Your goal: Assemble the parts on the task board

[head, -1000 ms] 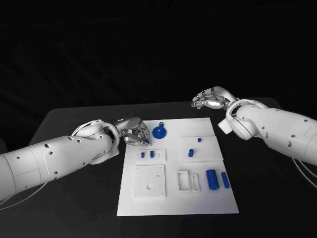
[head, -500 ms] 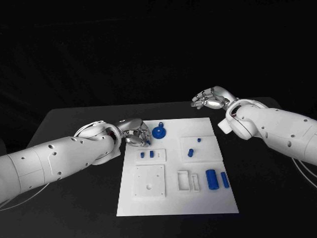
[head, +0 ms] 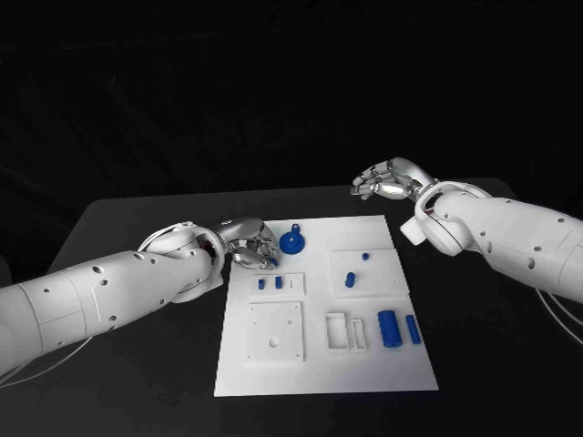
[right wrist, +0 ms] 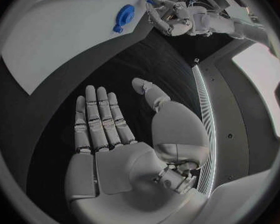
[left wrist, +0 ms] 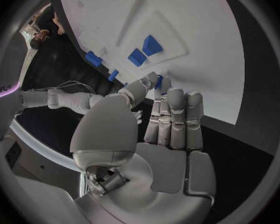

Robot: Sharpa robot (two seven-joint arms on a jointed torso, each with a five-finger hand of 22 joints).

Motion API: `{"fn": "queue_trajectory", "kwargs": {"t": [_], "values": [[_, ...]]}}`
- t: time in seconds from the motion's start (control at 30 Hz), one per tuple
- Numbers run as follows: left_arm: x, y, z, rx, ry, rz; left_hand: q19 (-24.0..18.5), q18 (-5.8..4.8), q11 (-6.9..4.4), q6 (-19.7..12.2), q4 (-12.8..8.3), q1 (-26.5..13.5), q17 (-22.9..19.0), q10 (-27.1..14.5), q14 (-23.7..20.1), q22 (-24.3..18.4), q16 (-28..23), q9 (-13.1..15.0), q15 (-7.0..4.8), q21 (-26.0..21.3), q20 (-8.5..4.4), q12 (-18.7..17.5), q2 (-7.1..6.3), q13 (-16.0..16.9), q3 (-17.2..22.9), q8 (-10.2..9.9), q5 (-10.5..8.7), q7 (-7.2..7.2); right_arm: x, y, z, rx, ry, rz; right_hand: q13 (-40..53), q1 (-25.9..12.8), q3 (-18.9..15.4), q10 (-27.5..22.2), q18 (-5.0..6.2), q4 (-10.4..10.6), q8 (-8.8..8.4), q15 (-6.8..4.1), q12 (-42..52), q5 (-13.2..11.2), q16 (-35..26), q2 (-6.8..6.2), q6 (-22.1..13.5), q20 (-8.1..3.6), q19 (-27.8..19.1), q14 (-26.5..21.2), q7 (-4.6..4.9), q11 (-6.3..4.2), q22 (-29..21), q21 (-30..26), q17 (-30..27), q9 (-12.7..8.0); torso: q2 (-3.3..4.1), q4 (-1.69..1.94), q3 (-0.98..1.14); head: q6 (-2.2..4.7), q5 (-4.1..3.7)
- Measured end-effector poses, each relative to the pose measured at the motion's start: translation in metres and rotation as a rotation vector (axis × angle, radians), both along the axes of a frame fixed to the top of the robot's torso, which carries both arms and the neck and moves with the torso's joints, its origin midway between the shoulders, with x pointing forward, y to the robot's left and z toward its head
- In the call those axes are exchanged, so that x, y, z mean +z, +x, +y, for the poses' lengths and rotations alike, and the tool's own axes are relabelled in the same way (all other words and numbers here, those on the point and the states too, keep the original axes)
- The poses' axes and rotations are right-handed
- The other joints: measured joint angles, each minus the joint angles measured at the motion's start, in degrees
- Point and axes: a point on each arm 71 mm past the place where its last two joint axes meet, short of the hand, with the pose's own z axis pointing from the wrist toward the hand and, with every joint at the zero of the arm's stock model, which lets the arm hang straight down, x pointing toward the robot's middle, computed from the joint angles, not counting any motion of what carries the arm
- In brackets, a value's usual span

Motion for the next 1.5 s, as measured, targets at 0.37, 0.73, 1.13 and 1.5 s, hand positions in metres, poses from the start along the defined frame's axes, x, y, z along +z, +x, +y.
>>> {"fn": "queue_trajectory", "kwargs": {"t": [0.37, 0.73, 1.13, 1.5], "values": [[0.0006, 0.0001, 0.0011, -0.004, 0.013, -0.003, 0.0, 0.03, 0.1, -0.1, -0.1, 0.2, 0.0, 0.1, 0.1, 0.1, 0.0, 0.0, 0.1, 0.0, 0.01, 0.0, 0.03, 0.0, -0.1, -0.1, -0.06, 0.07, 0.0, 0.0, -0.0004, -0.001, 0.0, 0.0, 0.0, 0.0, 0.0, 0.0, 0.0, 0.0, 0.0, 0.0, 0.0, 0.0, 0.0, 0.0, 0.0, 0.0, 0.0, 0.0, 0.0, 0.0, 0.0, 0.0, 0.0, 0.0, 0.01, 0.03, -0.01, -0.03, -0.07], [-0.0002, 0.0005, 0.0067, 0.007, 0.017, -0.006, -0.1, 0.06, 0.16, 0.0, -0.2, 0.3, 0.0, 1.2, 0.0, 0.1, 0.0, 0.0, -0.03, 0.3, 0.11, -0.3, 0.21, 0.3, 0.1, 0.1, 0.22, -0.13, 0.0, 0.0, -0.0005, -0.001, 0.0, 0.0, 0.0, -0.2, 0.0, 0.0, 0.0, 0.0, 0.0, 0.0, 0.0, 0.0, 0.0, 0.23, 0.0, 0.0, 0.0, 0.0, 0.0, 0.0, 0.0, 0.0, 0.0, 0.0, 0.01, 0.03, -0.07, -0.12, -0.19], [-0.0008, -0.0001, 0.0069, 0.011, 0.011, -0.009, 0.1, 0.07, 0.08, 0.0, -0.2, 0.1, 0.0, 1.1, 0.0, 0.1, 0.2, 0.0, -0.03, 0.3, -0.11, -0.3, 0.34, 0.2, 0.1, 0.0, 0.44, -0.08, -0.0001, 0.0001, -0.0006, -0.001, 0.0, 0.0, 0.0, -0.2, 0.0, 0.0, 0.63, 0.0, 0.0, 0.0, 0.0, 0.0, 0.0, 0.23, 0.0, 0.0, 0.0, 0.0, 0.0, 0.0, 0.1, 0.0, 0.0, 0.0, 0.01, 0.04, -0.07, -0.11, -0.16], [-0.0018, -0.0013, 0.0069, 0.018, -0.008, -0.004, 0.1, 0.07, 0.08, 0.0, -0.2, 0.1, 0.0, 1.1, 0.2, 0.2, 0.2, 0.0, -0.22, 0.3, -0.11, -0.3, 0.32, 0.4, 0.1, 0.2, 0.45, -0.06, -0.0001, 0.0001, -0.0005, -0.001, 0.0, 0.0, 0.0, -0.2, 0.0, 0.0, 0.88, 0.0, 0.0, 0.0, 0.0, 0.0, 0.0, 0.23, 0.0, 0.0, 0.0, 0.0, 0.0, 0.0, 0.1, -0.2, 0.0, 0.0, 0.01, 0.04, -0.03, -0.13, -0.12]]}}
